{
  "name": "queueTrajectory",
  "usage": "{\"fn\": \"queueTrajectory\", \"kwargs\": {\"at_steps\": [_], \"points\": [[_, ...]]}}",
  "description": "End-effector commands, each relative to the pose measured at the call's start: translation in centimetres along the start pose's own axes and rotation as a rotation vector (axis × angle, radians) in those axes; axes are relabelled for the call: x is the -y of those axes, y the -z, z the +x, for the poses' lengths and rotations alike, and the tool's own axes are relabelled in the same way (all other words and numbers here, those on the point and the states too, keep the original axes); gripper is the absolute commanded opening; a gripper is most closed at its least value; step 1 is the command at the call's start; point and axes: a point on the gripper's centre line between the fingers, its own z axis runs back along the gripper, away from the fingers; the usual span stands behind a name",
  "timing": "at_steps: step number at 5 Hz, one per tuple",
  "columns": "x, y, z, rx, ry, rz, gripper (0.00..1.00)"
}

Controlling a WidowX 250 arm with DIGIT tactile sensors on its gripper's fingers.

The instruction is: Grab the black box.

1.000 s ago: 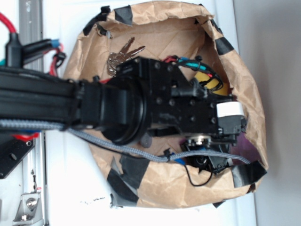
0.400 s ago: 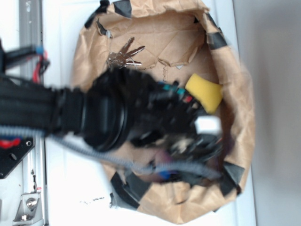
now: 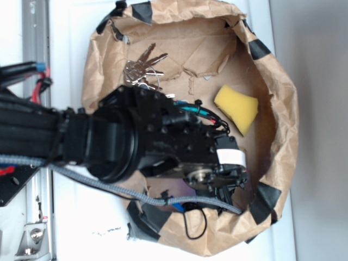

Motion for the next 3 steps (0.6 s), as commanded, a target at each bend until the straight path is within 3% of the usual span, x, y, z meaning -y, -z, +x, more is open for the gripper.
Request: {"fn": "queueTrajectory", "kwargs": {"at_steps": [1,3], "points": [[-0.6,-1.3,-0.2,0.009,-0.05,-0.011,0.0],[-3.5,-8.2,2.1,0.114,-0.169,-0.031,0.0]]}}
